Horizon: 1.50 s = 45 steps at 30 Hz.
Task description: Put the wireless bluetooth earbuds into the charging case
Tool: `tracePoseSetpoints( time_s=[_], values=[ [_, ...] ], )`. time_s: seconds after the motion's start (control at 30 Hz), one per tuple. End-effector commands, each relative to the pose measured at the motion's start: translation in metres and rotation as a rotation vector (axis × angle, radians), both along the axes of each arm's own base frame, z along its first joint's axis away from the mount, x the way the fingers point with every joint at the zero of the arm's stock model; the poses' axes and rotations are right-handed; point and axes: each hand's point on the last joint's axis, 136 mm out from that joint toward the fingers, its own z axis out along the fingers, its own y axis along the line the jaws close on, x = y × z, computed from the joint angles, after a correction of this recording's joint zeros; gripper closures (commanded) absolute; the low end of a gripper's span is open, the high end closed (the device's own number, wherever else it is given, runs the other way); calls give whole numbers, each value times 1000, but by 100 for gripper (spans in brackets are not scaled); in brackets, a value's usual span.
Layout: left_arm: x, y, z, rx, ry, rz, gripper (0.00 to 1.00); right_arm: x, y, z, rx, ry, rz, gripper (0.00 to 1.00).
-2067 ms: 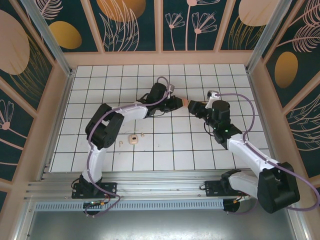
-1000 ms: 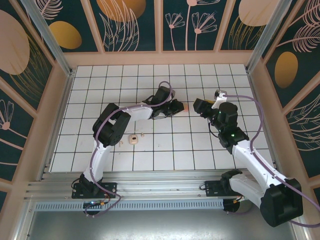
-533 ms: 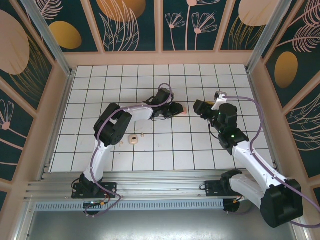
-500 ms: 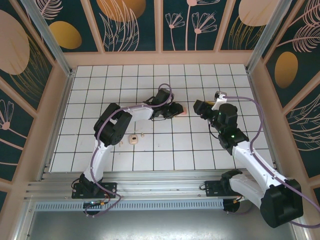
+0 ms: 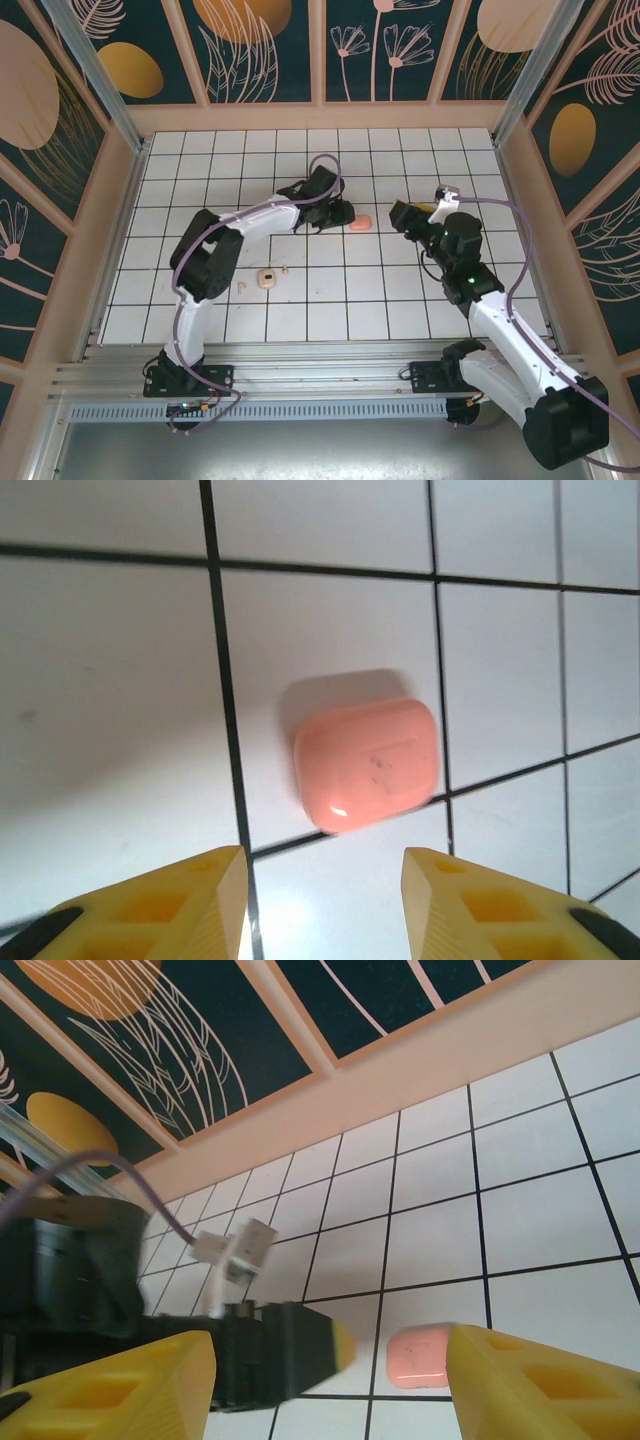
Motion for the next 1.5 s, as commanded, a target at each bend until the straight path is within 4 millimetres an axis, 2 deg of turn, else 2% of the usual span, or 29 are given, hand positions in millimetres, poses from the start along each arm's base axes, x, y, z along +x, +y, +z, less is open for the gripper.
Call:
tracePoseSetpoints(
  time_s=[0.0, 0.13, 0.2, 0.37, 0.5, 0.77, 1.03, 1.27, 1.47],
  values=[
    [-18, 44, 44, 127, -81, 10, 55, -7, -3, -3, 38, 20, -6, 36],
    [-57, 95, 60, 212, -88, 65, 55, -10, 2, -4, 49, 43, 23, 36],
    [-81, 124, 60, 255, -68, 102, 55, -10, 6, -6, 55, 61, 41, 36],
    [-130, 171, 43, 325, 27, 162, 54, -8, 16, -9, 72, 99, 79, 36],
    [-153, 190, 20, 390, 101, 173, 54, -7, 23, -9, 78, 111, 97, 36],
    [-161, 206, -3, 473, 134, 173, 47, -6, 38, -10, 63, 133, 138, 36],
    [-168, 201, -35, 463, 187, 148, 47, -6, 57, -14, 39, 158, 187, 37],
    [-157, 198, -48, 429, 209, 141, 46, -9, 65, -15, 22, 165, 198, 37],
    [-149, 206, -53, 408, 220, 172, 44, -10, 64, -14, 16, 162, 190, 37]
  ],
)
